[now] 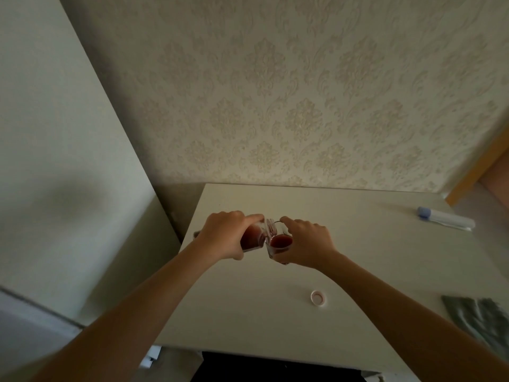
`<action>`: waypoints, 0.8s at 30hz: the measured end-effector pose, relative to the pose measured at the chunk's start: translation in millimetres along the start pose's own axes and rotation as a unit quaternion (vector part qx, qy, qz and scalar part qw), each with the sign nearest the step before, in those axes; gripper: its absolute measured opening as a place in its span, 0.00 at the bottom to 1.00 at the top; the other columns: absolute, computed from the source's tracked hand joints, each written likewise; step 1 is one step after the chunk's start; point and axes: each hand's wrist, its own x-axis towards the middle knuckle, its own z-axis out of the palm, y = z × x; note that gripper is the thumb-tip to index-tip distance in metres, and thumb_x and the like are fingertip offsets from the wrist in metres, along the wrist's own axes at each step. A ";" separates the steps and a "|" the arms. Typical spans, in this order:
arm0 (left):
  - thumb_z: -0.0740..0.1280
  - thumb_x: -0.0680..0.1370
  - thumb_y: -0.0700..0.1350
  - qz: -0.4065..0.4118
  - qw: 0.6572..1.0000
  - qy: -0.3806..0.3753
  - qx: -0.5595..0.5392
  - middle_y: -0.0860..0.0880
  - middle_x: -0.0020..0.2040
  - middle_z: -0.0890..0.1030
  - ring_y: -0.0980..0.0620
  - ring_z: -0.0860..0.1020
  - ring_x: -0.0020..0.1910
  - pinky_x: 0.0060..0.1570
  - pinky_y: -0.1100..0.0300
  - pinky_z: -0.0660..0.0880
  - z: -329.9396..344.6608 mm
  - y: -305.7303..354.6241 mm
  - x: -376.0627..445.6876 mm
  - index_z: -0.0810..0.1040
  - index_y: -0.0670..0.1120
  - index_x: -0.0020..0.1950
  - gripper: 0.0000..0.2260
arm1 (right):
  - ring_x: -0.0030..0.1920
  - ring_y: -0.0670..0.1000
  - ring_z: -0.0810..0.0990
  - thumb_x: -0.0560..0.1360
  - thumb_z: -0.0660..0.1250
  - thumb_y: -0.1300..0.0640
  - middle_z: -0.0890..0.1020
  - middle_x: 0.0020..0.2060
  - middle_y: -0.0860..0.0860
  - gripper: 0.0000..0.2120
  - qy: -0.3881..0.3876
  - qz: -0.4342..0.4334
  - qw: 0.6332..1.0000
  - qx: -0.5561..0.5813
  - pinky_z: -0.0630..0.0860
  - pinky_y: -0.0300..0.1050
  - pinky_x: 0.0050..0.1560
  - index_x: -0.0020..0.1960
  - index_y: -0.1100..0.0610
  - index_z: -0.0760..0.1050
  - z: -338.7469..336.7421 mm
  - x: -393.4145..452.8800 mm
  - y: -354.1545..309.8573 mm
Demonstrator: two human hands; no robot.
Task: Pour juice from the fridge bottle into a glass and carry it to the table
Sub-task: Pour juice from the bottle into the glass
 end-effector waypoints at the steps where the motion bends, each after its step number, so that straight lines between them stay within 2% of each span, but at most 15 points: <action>1: 0.75 0.63 0.49 -0.005 1.000 0.005 -0.013 0.50 0.56 0.79 0.48 0.78 0.50 0.44 0.56 0.75 1.8 -1.4 -0.4 0.61 0.60 0.71 0.39 | 0.47 0.51 0.78 0.63 0.68 0.35 0.80 0.50 0.48 0.37 0.001 0.001 1.000 0.004 0.67 0.42 0.42 0.67 0.49 0.64 0.3 0.1 0.6; 6: 0.76 0.61 0.49 -0.051 0.984 0.060 -0.157 0.51 0.58 0.79 0.50 0.78 0.52 0.47 0.53 0.78 16.3 -7.5 -7.4 0.61 0.58 0.71 0.41 | 0.51 0.50 0.78 0.63 0.69 0.34 0.80 0.54 0.47 0.39 0.010 0.020 0.999 0.039 0.69 0.42 0.44 0.68 0.47 0.63 2.8 0.1 4.2; 12: 0.79 0.61 0.49 -0.123 0.926 0.125 -0.333 0.53 0.61 0.77 0.51 0.76 0.57 0.55 0.53 0.77 60.1 -13.7 -17.9 0.63 0.54 0.69 0.41 | 0.53 0.50 0.78 0.61 0.71 0.34 0.79 0.57 0.46 0.40 0.004 0.067 0.992 0.102 0.71 0.43 0.46 0.68 0.46 0.63 18.4 -1.1 12.2; 16: 0.80 0.60 0.49 -0.166 0.870 0.140 -0.443 0.53 0.60 0.77 0.52 0.76 0.57 0.56 0.51 0.77 87.9 -10.7 -25.8 0.64 0.55 0.67 0.39 | 0.54 0.50 0.77 0.61 0.73 0.36 0.78 0.58 0.46 0.40 -0.017 0.100 0.984 0.149 0.73 0.45 0.49 0.67 0.46 0.62 41.7 -3.7 17.7; 18: 0.80 0.60 0.48 -0.178 0.853 0.139 -0.470 0.52 0.60 0.77 0.52 0.76 0.57 0.56 0.50 0.77 100.1 -9.1 -27.7 0.64 0.56 0.67 0.39 | 0.55 0.50 0.77 0.61 0.74 0.37 0.78 0.59 0.47 0.40 -0.031 0.117 0.978 0.170 0.72 0.45 0.50 0.67 0.45 0.62 57.4 -4.4 19.9; 24: 0.80 0.61 0.47 -0.188 0.840 0.116 -0.496 0.52 0.61 0.77 0.51 0.76 0.59 0.57 0.49 0.77 130.9 -0.8 -29.0 0.65 0.56 0.67 0.39 | 0.56 0.51 0.77 0.61 0.75 0.40 0.77 0.60 0.48 0.39 -0.061 0.152 0.964 0.210 0.74 0.48 0.53 0.66 0.46 0.62 103.4 -10.3 25.2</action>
